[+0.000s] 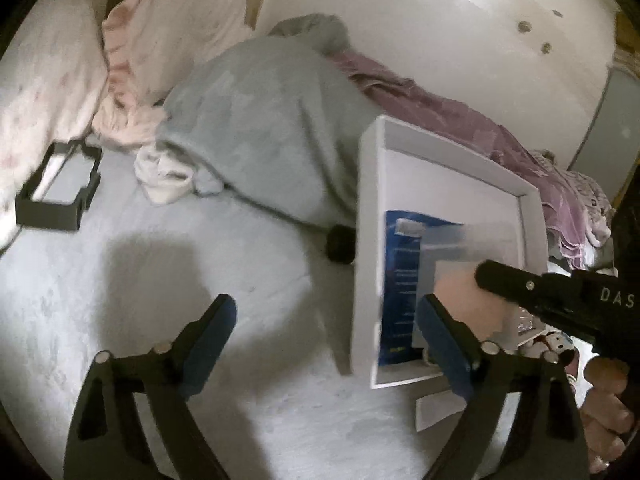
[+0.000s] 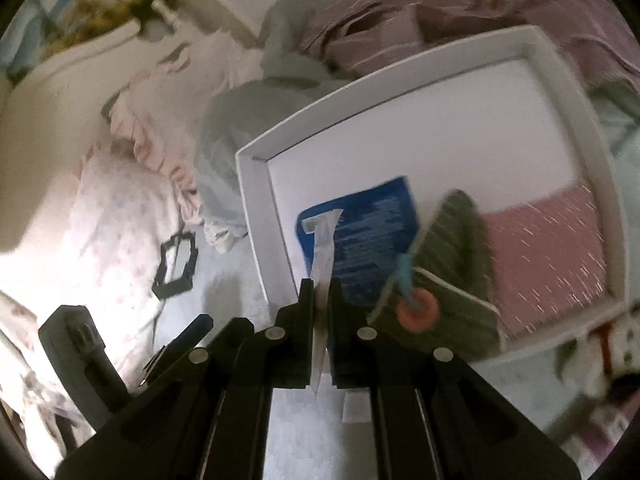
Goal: Organize soft objects
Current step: 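Carry the clear bag into the tray with the right tool and lower it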
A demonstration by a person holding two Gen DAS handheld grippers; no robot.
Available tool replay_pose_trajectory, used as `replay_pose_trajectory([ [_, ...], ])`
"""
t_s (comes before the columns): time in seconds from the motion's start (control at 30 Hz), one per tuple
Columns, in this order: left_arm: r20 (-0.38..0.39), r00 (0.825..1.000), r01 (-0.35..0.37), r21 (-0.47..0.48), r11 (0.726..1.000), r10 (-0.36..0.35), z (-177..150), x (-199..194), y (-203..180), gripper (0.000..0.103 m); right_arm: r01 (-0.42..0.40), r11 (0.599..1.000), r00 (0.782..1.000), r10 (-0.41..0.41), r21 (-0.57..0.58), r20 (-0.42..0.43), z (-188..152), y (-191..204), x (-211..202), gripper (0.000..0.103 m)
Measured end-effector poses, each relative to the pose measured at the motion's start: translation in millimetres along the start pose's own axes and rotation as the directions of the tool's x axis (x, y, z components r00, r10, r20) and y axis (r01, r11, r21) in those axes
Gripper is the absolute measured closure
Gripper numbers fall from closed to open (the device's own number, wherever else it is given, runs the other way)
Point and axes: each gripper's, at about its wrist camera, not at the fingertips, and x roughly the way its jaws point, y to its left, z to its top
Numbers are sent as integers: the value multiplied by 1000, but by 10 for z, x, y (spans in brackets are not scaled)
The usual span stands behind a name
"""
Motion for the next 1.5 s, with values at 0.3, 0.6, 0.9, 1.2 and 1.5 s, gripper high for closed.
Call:
replay_pose_trajectory([
  [0.3, -19, 998, 53, -118, 992, -56, -2, 42, 253, 25, 76, 972, 991, -99, -221, -93, 100, 258, 501, 95],
  [0.6, -38, 999, 30, -116, 993, -34, 3, 75, 245, 25, 333, 869, 932, -363, -366, -14, 91, 442, 523, 70],
  [0.9, -129, 992, -8, -79, 997, -3, -21, 150, 205, 25, 298, 933, 937, -326, -202, -125, 108, 249, 540, 79],
  [1.2, -132, 991, -27, -101, 995, 13, 10, 89, 278, 25, 311, 912, 910, -367, -268, -192, -38, 317, 674, 89],
  [1.5, -131, 991, -48, -65, 997, 39, 8, 73, 240, 25, 385, 781, 835, -522, -491, -175, -178, 548, 633, 91],
])
